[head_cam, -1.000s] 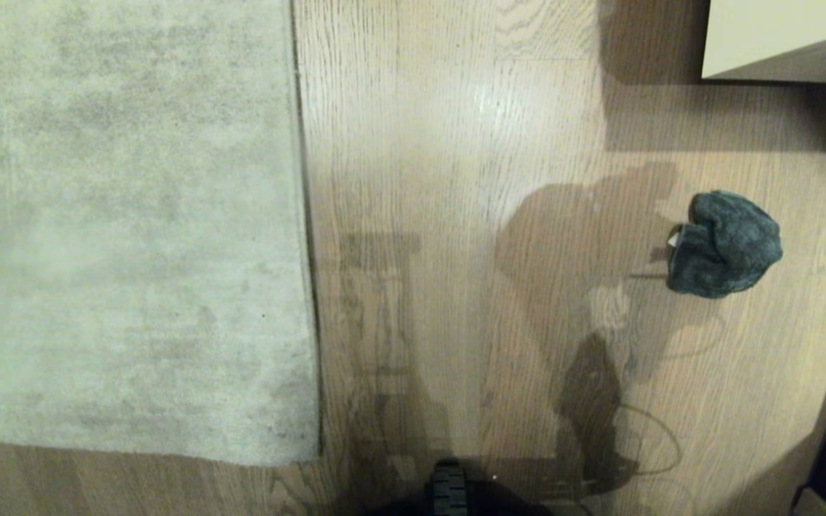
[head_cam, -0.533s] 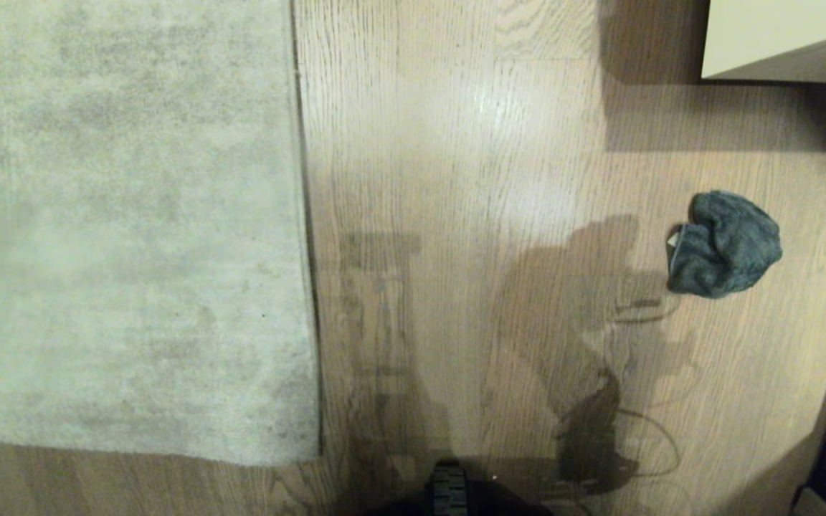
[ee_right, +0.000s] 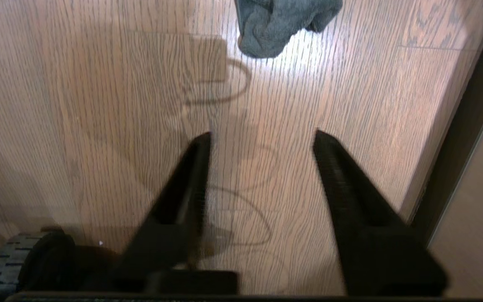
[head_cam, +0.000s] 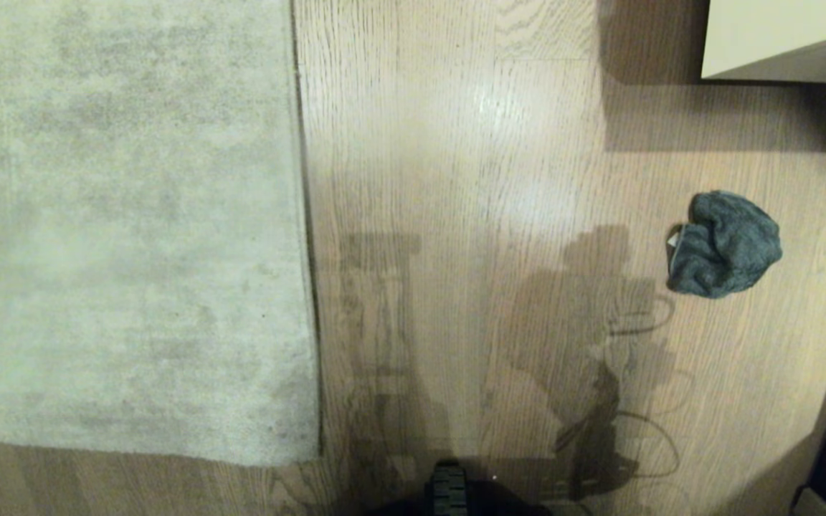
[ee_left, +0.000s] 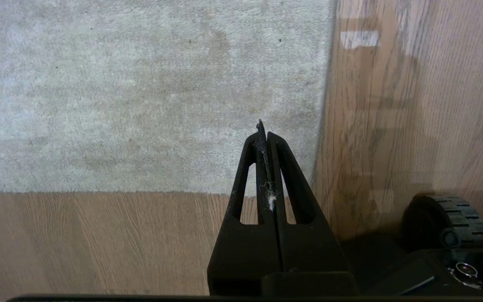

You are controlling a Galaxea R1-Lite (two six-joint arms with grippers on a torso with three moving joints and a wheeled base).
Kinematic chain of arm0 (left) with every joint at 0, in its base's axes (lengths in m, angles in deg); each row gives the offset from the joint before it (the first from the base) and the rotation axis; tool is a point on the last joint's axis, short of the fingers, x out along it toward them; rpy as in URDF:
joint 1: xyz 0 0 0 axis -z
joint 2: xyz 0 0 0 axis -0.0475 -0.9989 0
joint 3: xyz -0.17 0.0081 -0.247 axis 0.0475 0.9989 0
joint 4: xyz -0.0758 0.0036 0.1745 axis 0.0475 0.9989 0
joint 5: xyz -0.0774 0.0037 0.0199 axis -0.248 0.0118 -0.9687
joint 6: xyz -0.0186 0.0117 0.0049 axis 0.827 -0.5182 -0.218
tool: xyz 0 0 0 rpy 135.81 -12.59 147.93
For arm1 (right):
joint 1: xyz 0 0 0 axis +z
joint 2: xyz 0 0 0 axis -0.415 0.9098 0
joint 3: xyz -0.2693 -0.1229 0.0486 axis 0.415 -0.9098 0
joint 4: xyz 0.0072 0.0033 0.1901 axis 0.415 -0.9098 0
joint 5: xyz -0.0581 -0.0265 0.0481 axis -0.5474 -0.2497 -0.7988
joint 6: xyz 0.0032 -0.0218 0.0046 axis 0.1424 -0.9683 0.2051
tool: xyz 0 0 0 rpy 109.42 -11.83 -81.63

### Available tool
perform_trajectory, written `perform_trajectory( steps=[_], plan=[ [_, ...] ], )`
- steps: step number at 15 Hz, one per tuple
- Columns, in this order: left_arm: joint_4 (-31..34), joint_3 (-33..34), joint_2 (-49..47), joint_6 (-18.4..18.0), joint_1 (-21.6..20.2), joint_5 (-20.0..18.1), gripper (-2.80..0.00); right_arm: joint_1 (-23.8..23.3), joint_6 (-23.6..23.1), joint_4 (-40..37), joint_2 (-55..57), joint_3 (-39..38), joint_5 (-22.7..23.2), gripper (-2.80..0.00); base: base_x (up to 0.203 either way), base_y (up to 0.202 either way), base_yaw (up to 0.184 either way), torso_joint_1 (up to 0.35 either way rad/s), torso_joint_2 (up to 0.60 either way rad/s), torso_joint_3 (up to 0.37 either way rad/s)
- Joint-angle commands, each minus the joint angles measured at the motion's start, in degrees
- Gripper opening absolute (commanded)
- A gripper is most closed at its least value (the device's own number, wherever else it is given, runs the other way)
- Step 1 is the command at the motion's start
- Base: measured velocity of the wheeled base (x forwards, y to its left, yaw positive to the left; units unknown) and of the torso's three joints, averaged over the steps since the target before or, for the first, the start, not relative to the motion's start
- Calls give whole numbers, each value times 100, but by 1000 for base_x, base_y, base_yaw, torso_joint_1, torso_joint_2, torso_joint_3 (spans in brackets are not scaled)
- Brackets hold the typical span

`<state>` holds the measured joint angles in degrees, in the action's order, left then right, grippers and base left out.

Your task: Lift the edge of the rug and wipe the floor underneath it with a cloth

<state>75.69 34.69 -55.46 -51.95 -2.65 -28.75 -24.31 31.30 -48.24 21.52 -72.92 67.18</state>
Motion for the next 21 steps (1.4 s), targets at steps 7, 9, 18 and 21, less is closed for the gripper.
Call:
perform_trajectory(
  steps=[7, 9, 18, 21],
  plan=[
    [-1, 0, 2, 6, 1, -1, -280, -3, -174, -433, -518, -65, 16, -280, 0, 0, 0, 0, 0, 0],
    [-1, 0, 2, 2, -3, -1, -280, -3, -218, -476, -522, -65, 16, -280, 0, 0, 0, 0, 0, 0],
    [-1, 0, 2, 2, 1, -1, -280, -2, -235, -2379, -2290, -65, 15, -280, 0, 0, 0, 0, 0, 0],
    [-1, 0, 2, 4, -5, -1, -280, -5, -206, -2711, -2751, -65, 214, -280, 0, 0, 0, 0, 0, 0]
  ],
)
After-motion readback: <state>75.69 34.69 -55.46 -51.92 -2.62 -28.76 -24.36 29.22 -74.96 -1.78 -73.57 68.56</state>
